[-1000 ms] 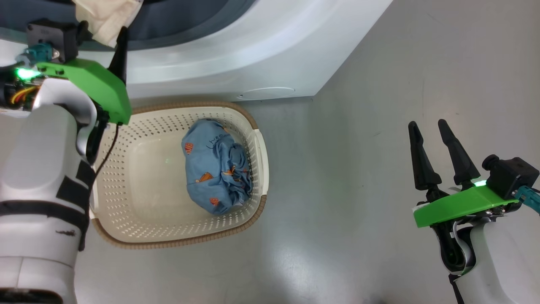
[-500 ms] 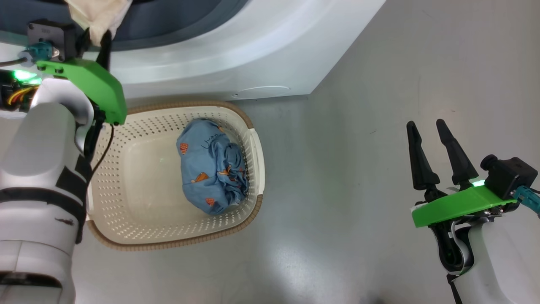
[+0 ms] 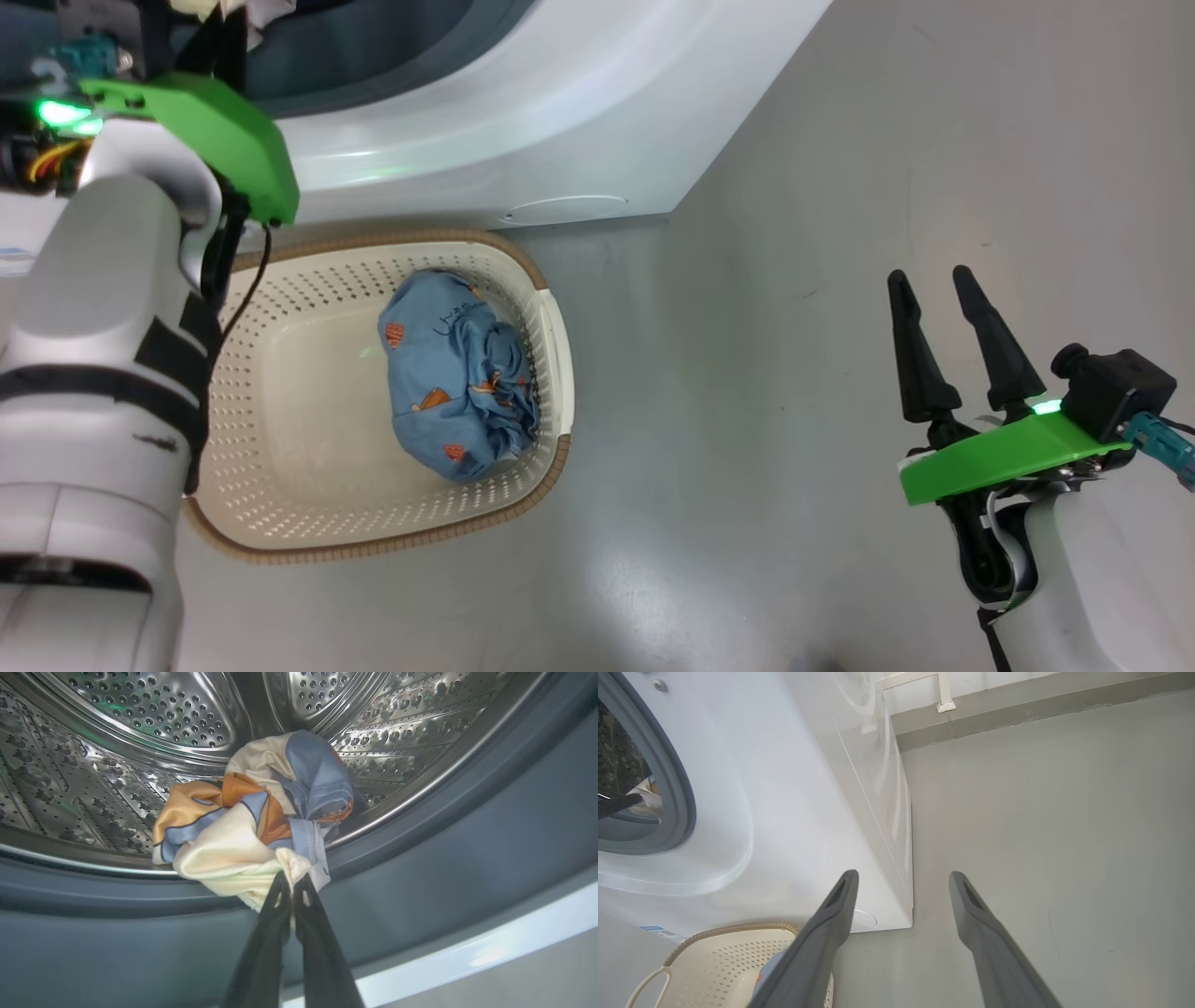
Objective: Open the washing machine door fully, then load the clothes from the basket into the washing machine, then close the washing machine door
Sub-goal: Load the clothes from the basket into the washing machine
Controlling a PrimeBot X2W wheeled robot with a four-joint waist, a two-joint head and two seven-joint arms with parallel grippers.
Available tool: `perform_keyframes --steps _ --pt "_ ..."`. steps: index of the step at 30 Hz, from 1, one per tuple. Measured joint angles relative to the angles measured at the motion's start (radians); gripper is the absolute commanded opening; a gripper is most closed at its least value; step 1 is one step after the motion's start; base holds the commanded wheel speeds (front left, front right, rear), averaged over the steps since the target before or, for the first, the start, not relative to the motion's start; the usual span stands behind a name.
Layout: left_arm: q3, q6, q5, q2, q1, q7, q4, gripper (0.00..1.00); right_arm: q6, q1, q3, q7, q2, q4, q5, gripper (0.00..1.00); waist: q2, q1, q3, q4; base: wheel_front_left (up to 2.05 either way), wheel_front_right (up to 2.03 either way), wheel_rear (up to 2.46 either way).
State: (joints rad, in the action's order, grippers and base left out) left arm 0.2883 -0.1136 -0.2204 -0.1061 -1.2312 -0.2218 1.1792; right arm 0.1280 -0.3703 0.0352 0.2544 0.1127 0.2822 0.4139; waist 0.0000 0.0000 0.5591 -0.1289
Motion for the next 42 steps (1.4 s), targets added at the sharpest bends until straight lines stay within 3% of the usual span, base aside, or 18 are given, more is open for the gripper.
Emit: perform_keyframes --steps 12,19,25,35,38,39,42 --pt "-0.053 0.013 -0.078 0.036 -0.109 0.003 0.075 0.0 0.0 0.0 0.019 0.0 -0.016 0.002 0.002 1.0 0.0 0.0 0.0 -0.032 0.0 0.0 0.0" --pt "-0.063 0.047 -0.089 0.007 -0.155 -0.023 0.074 0.0 0.0 -0.005 0.027 0.0 -0.026 0.005 0.003 1.0 0.0001 0.0 0.008 -0.062 0.0 0.0 0.0" --pt "-0.09 0.089 -0.085 -0.026 -0.162 -0.034 -0.046 0.0 0.0 -0.022 0.033 0.0 -0.029 0.005 0.007 1.0 0.0 0.0 0.017 -0.086 0.0 0.0 0.0" --pt "-0.055 0.074 -0.071 -0.022 -0.126 -0.009 0.093 0.0 0.0 -0.022 0.043 0.0 -0.035 0.009 0.01 1.0 0.0 0.0 0.016 -0.102 0.0 0.0 0.0" --pt "-0.044 0.073 -0.065 -0.022 -0.127 0.022 0.107 0.62 0.0 -0.022 0.042 0.0 -0.037 0.01 0.01 1.0 0.0 0.0 0.015 -0.099 0.0 0.0 0.0" --pt "-0.038 0.073 -0.062 -0.022 -0.127 0.032 0.109 1.0 0.0 -0.022 0.042 0.0 -0.037 0.01 0.01 1.0 0.0 0.0 0.014 -0.097 0.0 0.0 0.0" --pt "-0.03 0.072 -0.058 -0.022 -0.127 0.039 0.115 1.0 0.0 -0.022 0.04 0.0 -0.038 0.01 0.01 1.0 0.0 0.0 0.011 -0.093 0.0 0.0 0.0"
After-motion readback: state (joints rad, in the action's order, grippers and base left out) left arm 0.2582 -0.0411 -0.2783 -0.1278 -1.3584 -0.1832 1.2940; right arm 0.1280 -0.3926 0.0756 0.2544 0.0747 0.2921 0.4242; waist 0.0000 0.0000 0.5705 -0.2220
